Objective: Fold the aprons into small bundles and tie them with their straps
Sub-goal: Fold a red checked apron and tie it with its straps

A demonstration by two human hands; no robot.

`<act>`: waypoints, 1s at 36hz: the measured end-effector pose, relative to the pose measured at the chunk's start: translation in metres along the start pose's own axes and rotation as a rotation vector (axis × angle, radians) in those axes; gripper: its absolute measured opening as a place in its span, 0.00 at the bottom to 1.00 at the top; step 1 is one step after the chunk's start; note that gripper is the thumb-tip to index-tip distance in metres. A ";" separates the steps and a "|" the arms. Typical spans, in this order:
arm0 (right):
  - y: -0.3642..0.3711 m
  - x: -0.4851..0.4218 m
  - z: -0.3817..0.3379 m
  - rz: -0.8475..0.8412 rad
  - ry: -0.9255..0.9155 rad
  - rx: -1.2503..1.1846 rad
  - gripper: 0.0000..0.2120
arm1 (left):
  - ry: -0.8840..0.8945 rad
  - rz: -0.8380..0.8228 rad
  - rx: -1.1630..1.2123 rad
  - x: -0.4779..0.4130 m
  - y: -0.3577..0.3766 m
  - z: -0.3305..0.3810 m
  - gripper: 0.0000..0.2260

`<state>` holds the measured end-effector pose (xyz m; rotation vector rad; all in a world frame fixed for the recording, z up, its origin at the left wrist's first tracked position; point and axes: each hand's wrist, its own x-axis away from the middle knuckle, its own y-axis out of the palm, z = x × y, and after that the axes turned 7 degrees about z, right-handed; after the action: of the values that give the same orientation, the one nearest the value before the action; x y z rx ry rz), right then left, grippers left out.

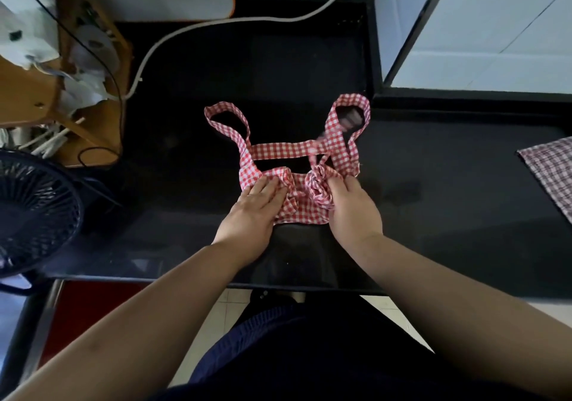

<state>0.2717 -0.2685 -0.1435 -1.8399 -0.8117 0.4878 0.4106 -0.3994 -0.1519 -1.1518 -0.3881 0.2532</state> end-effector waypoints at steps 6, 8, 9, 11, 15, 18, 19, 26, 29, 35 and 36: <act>-0.002 0.004 0.001 -0.121 -0.160 0.291 0.30 | -0.087 0.023 -0.223 0.006 -0.007 0.021 0.31; -0.002 0.003 0.000 -0.143 -0.200 0.303 0.32 | -0.129 0.050 -0.087 0.002 -0.009 0.029 0.29; -0.002 0.002 0.002 -0.137 -0.227 0.291 0.33 | -0.140 0.087 -0.029 -0.001 -0.009 0.031 0.26; -0.002 0.001 0.007 -0.088 -0.303 0.253 0.36 | -0.144 0.162 0.067 -0.005 -0.008 0.032 0.21; -0.002 0.004 0.016 -0.102 -0.355 0.216 0.35 | -0.161 0.211 0.225 -0.009 -0.001 0.033 0.15; -0.001 0.007 0.018 -0.076 -0.351 0.135 0.36 | -0.196 0.241 0.219 -0.011 0.005 0.038 0.11; -0.002 0.007 0.018 -0.084 -0.318 0.089 0.35 | -0.194 0.250 0.215 -0.012 0.007 0.038 0.10; -0.006 0.006 0.020 -0.092 0.081 -0.150 0.34 | -0.512 0.296 0.887 -0.013 -0.015 0.029 0.07; -0.003 0.008 0.016 -0.114 -0.170 0.060 0.37 | -0.583 0.279 1.037 -0.011 -0.019 0.028 0.08; -0.012 -0.013 0.001 -0.355 -0.225 -0.107 0.30 | -0.512 0.183 0.974 -0.012 -0.020 0.026 0.08; -0.015 -0.019 -0.004 -0.398 -0.146 -0.164 0.26 | -0.501 0.174 0.949 -0.013 -0.021 0.027 0.08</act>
<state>0.2567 -0.2814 -0.1286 -1.7429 -1.3167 0.3075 0.3875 -0.3904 -0.1254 -0.1689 -0.5223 0.7889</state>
